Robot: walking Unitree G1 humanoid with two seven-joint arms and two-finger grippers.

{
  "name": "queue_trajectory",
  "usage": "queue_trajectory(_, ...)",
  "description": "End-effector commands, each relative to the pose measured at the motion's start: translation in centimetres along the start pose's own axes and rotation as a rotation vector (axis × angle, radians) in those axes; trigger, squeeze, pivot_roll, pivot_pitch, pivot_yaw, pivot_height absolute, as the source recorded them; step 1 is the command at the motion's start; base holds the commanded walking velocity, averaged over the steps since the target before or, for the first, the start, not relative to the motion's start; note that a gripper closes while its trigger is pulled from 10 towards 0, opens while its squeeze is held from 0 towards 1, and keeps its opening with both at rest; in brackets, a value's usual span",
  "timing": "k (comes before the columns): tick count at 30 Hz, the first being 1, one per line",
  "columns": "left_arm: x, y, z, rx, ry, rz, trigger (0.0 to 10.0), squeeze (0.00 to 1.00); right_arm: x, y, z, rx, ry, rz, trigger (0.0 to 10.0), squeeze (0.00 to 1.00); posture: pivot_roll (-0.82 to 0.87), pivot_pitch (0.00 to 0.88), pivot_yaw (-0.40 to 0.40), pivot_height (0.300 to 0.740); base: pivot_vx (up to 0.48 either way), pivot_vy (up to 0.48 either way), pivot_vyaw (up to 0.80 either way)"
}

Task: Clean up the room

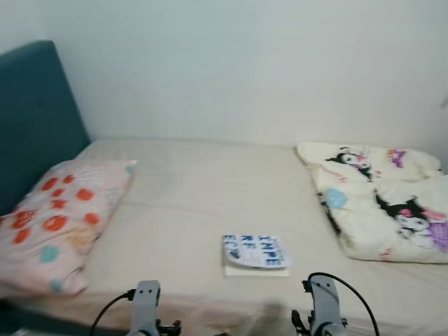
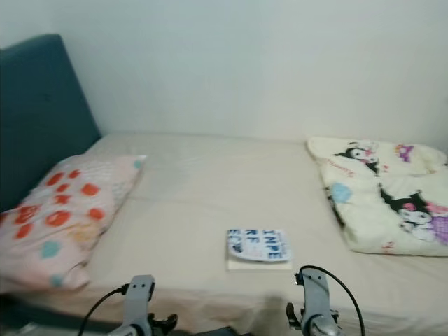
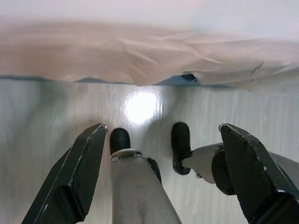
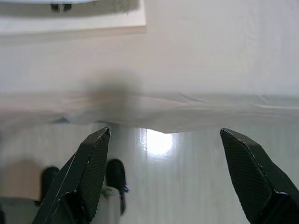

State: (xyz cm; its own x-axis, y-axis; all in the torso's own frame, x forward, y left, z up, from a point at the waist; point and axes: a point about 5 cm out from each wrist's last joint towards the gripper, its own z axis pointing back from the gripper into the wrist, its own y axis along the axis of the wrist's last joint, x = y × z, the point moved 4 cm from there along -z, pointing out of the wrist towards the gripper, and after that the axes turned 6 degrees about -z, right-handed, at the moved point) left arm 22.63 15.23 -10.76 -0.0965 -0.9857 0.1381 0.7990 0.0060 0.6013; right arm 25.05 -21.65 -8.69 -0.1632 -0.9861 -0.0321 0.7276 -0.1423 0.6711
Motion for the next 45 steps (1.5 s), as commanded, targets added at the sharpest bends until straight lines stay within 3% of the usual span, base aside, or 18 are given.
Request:
queue_trajectory(1,-0.2,-0.8,0.1,-0.024,-0.006,0.016,10.0,0.00,0.0,-0.3,0.1,0.000,0.001,-0.038,10.0,0.00,0.04,0.000,-0.021,0.723,0.000,-0.277,0.00)
queue_trajectory(8,-0.3,-1.0,0.2,-0.038,0.011,0.013,10.0,0.00,-0.3,0.6,-0.1,0.028,0.021,-0.068,10.0,0.00,0.04,0.000,-0.019,0.723,0.000,-0.428,0.00)
queue_trajectory(14,-0.5,-1.0,0.2,-0.032,0.033,0.045,10.0,0.00,-0.1,2.0,-0.2,0.073,0.021,-0.111,10.0,0.00,0.04,0.000,-0.019,0.723,0.000,0.000,0.00)
queue_trajectory(19,-0.6,-1.0,0.2,-0.035,0.034,0.038,10.0,0.00,-0.2,4.2,-0.3,0.138,0.044,-0.201,10.0,0.00,0.04,0.000,-0.017,0.723,0.000,0.000,0.00)
queue_trajectory(22,-0.6,-1.0,0.2,-0.035,0.037,0.038,10.0,0.00,-0.8,7.0,-0.2,0.229,0.115,-0.341,10.0,0.00,0.04,0.000,-0.016,0.723,0.000,0.000,0.00)
queue_trajectory(23,-0.6,-1.0,0.2,-0.034,0.037,0.038,10.0,0.00,-1.4,8.6,-0.1,0.281,0.182,-0.408,10.0,0.13,0.05,0.000,-0.018,0.723,0.000,0.000,0.00)
queue_trajectory(24,-0.6,-1.0,0.2,-0.033,0.037,0.038,10.0,0.00,-1.7,9.3,0.0,0.304,0.216,-0.433,10.0,0.68,0.05,0.000,-0.018,0.723,0.000,0.000,0.00)
queue_trajectory(26,-0.6,-1.0,0.2,-0.032,0.037,0.038,10.0,0.00,-1.9,9.7,0.1,0.315,0.235,-0.445,10.0,0.68,0.05,0.000,-0.018,0.723,0.000,0.000,0.00)
queue_trajectory(27,-0.6,-1.0,0.2,-0.032,0.037,0.038,10.0,0.00,-2.2,10.4,0.2,0.340,0.259,-0.456,10.0,1.00,0.05,0.000,-0.018,0.723,0.000,0.000,0.00)
queue_trajectory(32,-0.6,-0.9,0.2,-0.028,0.039,0.040,10.0,0.00,-3.8,12.7,0.6,0.391,0.347,-0.435,10.0,1.00,0.05,0.000,-0.025,0.723,0.000,0.000,0.00)
queue_trajectory(37,-0.8,-1.0,0.2,-0.030,0.041,0.038,10.0,0.00,-4.4,12.9,0.6,0.378,0.375,-0.423,10.0,1.00,0.06,0.000,-0.028,0.723,0.000,0.000,0.00)
queue_trajectory(38,-0.8,-1.1,0.3,-0.031,0.042,0.037,10.0,0.00,-4.4,12.9,0.6,0.380,0.382,-0.411,10.0,0.21,0.06,0.000,-0.029,0.723,0.000,0.000,0.00)
queue_trajectory(39,-0.8,-1.1,0.3,-0.033,0.042,0.036,10.0,0.00,-4.3,12.7,0.5,0.369,0.371,-0.407,10.0,0.00,0.06,0.000,-0.029,0.723,0.000,0.000,0.00)
queue_trajectory(45,-0.8,-1.3,0.3,-0.039,0.039,0.024,10.0,0.00,-4.1,12.2,0.5,0.374,0.361,-0.393,10.0,0.00,0.06,0.000,-0.029,0.723,0.000,0.000,0.64)
